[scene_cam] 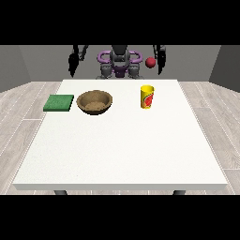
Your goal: Pick the cup and pour the ball into the bowl, then pick the bowl and place it on the pad
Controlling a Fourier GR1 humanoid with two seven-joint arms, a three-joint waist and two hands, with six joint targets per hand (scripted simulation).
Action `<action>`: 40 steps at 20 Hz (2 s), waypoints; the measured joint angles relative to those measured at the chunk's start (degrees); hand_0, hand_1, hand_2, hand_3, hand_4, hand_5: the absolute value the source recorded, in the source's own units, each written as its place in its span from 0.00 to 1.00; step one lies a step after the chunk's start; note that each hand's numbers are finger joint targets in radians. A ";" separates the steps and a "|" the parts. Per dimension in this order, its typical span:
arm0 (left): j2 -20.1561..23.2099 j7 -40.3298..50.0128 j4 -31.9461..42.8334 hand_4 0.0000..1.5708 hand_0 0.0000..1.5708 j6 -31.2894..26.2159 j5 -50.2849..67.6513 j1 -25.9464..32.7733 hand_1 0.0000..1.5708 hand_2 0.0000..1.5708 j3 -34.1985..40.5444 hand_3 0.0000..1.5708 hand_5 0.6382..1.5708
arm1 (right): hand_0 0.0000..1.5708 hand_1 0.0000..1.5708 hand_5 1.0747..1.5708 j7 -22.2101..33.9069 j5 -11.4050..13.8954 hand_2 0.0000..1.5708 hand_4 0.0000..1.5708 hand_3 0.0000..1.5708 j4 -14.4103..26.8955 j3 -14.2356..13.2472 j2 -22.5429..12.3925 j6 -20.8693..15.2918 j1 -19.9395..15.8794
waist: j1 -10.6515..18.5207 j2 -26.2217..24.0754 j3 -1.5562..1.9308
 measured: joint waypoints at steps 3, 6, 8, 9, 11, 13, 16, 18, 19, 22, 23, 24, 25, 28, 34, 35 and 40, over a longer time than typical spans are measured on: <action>0.89 1.49 -2.08 0.00 0.00 -0.11 0.07 -0.15 0.00 0.00 0.28 0.00 0.96 | 0.00 0.00 1.00 1.45 -0.18 0.00 0.67 0.19 -2.05 -0.17 -0.81 0.25 -0.18 | 0.00 -5.53 -0.95; 1.73 3.38 -4.12 0.00 0.00 -0.19 0.28 -0.44 0.00 0.00 0.64 0.00 0.96 | 0.00 0.00 1.00 3.34 -0.30 0.00 0.67 0.19 -4.06 -0.30 -1.84 0.63 -0.50 | 0.18 -10.73 -1.65; 0.29 4.75 -6.34 0.00 0.00 -0.27 3.21 -2.11 0.00 0.00 1.14 0.00 0.95 | 0.00 0.00 1.00 4.85 -1.30 0.00 0.59 0.00 -7.13 1.69 0.38 0.35 -3.35 | 1.59 -16.19 -2.23; -0.73 6.42 -7.44 0.00 0.00 -0.25 4.92 -2.69 0.00 0.00 1.12 0.00 0.96 | 0.00 0.00 1.00 6.45 -1.66 0.00 0.54 0.00 -8.17 2.89 1.57 -0.30 -4.35 | 2.34 -18.53 -2.39; -2.57 10.73 -9.38 0.00 0.00 0.31 8.57 -2.91 0.00 0.00 1.58 0.00 0.97 | 0.00 0.00 1.00 10.69 -2.01 0.00 0.50 0.00 -9.93 5.35 3.25 -2.70 -5.50 | 3.58 -22.96 -2.62; -3.67 14.96 -11.47 0.00 0.00 0.69 12.04 -2.42 0.00 0.00 1.74 0.00 0.97 | 0.00 0.00 1.00 15.17 -1.86 0.00 0.43 0.00 -10.69 9.22 4.29 -6.79 -6.32 | 5.43 -26.07 -2.73; -4.70 19.58 -14.30 0.00 0.00 0.99 16.02 -0.43 0.00 0.00 1.19 0.00 0.96 | 0.00 0.00 1.00 19.80 -0.88 0.00 0.37 0.00 -11.34 16.44 5.16 -14.90 -6.13 | 6.70 -28.24 -2.78; -4.74 22.03 -16.24 0.00 0.00 1.11 17.38 -0.63 0.00 0.00 0.85 0.00 0.96 | 0.00 0.00 1.00 22.54 0.44 0.00 0.27 0.00 -11.88 21.26 5.48 -20.29 -7.58 | 6.69 -27.63 -2.78; -4.65 22.02 -16.93 0.00 0.00 1.26 17.02 -0.68 0.00 0.00 0.71 0.00 0.95 | 0.00 0.00 1.00 24.41 1.27 0.00 0.23 0.00 -12.87 22.57 5.60 -21.49 -9.03 | 6.05 -26.60 -2.78; -4.37 20.25 -17.05 0.00 0.00 1.41 16.21 -4.38 0.00 0.00 1.10 0.00 0.93 | 0.00 0.00 1.00 26.22 3.95 0.00 0.08 0.00 -12.53 23.81 5.80 -22.86 -16.05 | 4.80 -20.33 -2.80; -4.34 19.36 -16.96 0.00 0.00 1.33 15.96 -5.77 0.00 0.00 1.14 0.00 0.94 | 0.00 0.00 1.00 26.22 4.77 0.00 0.00 0.00 -11.85 23.11 5.83 -22.81 -18.60 | 4.68 -17.89 -2.81; -3.97 18.20 -16.44 0.00 0.00 1.03 15.72 -7.25 0.00 0.00 1.59 0.00 0.93 | 0.00 0.00 1.00 25.48 4.60 0.00 0.00 0.00 -11.89 22.18 5.43 -22.18 -19.95 | 4.08 -15.22 -2.81; -3.44 16.55 -15.94 0.00 0.00 0.66 15.52 -8.88 0.00 0.00 2.40 0.00 0.94 | 0.00 0.00 1.00 24.40 4.36 0.00 0.00 0.00 -11.78 21.09 4.92 -21.50 -21.36 | 3.67 -12.25 -2.80; -1.39 12.08 -13.14 0.00 0.00 0.32 14.83 -13.58 0.00 0.00 5.89 0.00 0.93 | 0.00 0.00 1.00 21.74 3.19 0.00 0.00 0.00 -12.29 19.28 3.83 -19.26 -23.85 | 1.27 -4.53 -2.78; 3.18 4.34 -6.14 0.00 0.00 0.88 10.93 -22.76 0.00 0.00 10.38 0.00 0.86 | 0.00 0.00 0.99 16.24 1.29 0.00 0.00 0.00 -12.85 16.95 3.20 -15.64 -27.54 | -2.95 6.52 -2.77; 3.69 2.03 -4.12 0.00 0.00 0.28 10.68 -22.52 0.00 0.00 11.17 0.00 0.85 | 0.00 0.00 0.99 16.27 1.01 0.00 0.00 0.00 -13.82 16.94 3.06 -15.09 -27.28 | -3.61 7.10 -2.76; 3.80 -9.60 4.42 0.00 0.00 -1.47 8.70 -19.18 0.00 0.00 12.87 0.00 0.83 | 0.00 0.00 0.99 15.71 -1.47 0.00 0.00 0.00 -17.38 14.02 0.78 -11.72 -26.41 | -5.14 9.95 -2.80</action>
